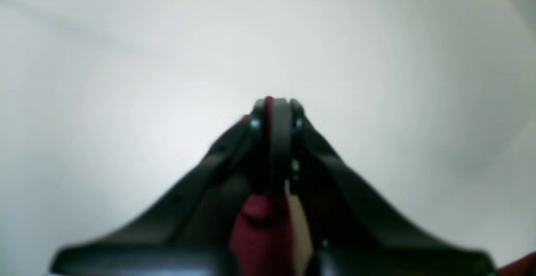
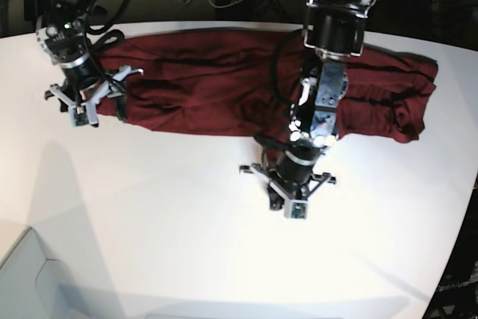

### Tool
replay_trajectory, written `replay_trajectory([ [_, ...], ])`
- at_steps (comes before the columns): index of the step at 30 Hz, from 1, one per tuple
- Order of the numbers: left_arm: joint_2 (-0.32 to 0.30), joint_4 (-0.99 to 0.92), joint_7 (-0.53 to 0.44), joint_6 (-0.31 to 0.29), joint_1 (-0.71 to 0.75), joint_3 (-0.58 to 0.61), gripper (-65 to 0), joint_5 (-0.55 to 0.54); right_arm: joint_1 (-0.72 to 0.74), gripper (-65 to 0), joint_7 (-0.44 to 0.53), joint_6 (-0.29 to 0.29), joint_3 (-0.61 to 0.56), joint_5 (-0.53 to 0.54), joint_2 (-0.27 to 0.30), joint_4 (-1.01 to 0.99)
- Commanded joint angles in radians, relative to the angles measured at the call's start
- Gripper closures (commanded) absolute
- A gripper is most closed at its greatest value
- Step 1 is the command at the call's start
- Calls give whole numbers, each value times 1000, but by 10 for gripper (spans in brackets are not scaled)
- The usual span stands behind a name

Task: Layout the t-shirt on the table in an organized manner, then fold the t-shirt properly
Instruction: 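Press the sleeve end flat onto the strip with the left gripper, then grasp both ends of the folded strip with both grippers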

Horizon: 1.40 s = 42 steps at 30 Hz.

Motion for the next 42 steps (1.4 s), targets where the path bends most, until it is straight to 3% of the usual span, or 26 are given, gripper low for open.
replay_trajectory([
  [1, -2, 67, -27, 1, 12, -20, -1, -3, 5, -352, 28, 5, 1, 17, 3, 16],
  [13, -3, 398, -27, -4, 259, -355, -1, -3, 7, -352, 28, 5, 0, 18, -18, 14],
  [23, -19, 450, -27, -11, 332, -585, -1, -4, -1, -352, 28, 5, -36, 18, -32, 14],
  [30, -46, 435, -27, -160, 365, -688, -1, -1, -1, -352, 28, 5, -36, 18, -32, 14],
  [42, -68, 303, -27, -252, 429, -789, -1, 4, -1, -352, 28, 5, -36, 18, -32, 14],
])
